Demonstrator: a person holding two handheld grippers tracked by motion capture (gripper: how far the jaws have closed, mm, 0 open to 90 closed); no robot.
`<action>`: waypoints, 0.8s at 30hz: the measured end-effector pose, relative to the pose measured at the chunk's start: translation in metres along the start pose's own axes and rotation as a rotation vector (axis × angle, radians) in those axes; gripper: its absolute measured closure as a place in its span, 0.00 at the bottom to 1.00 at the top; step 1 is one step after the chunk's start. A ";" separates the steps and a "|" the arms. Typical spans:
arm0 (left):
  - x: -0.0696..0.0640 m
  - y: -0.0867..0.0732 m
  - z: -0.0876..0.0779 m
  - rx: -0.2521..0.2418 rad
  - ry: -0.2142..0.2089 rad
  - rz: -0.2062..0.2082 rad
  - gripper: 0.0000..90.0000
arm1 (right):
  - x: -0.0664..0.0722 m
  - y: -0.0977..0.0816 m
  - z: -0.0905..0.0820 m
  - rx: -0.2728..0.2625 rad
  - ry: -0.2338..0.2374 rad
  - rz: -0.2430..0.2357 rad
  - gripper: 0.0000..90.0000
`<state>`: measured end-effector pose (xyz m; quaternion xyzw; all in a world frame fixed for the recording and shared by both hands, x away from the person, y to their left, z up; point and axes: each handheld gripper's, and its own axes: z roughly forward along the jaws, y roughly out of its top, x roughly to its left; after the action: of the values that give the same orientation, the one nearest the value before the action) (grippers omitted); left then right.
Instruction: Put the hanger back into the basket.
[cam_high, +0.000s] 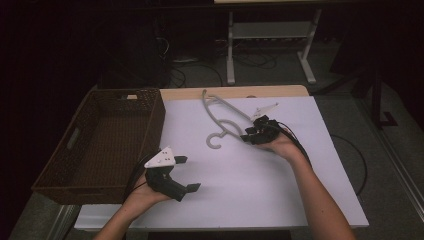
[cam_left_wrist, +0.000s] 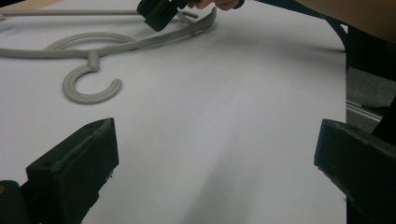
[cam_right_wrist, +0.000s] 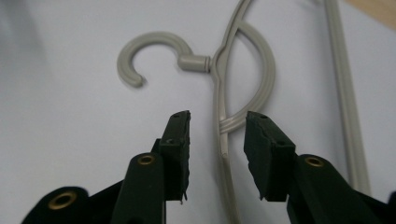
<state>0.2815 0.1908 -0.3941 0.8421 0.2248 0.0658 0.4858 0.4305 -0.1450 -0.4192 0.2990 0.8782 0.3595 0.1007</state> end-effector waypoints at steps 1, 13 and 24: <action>0.000 0.000 0.000 -0.001 -0.001 0.000 0.00 | -0.001 0.000 0.003 0.006 0.001 -0.005 0.69; 0.000 0.001 0.000 -0.004 -0.004 -0.003 0.00 | -0.009 -0.007 0.019 0.080 0.020 0.009 0.83; 0.000 0.000 0.000 0.000 -0.003 0.000 0.00 | -0.009 -0.007 0.023 0.096 0.029 -0.007 0.89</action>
<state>0.2819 0.1908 -0.3939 0.8421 0.2242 0.0645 0.4863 0.4435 -0.1414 -0.4409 0.2951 0.8969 0.3209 0.0747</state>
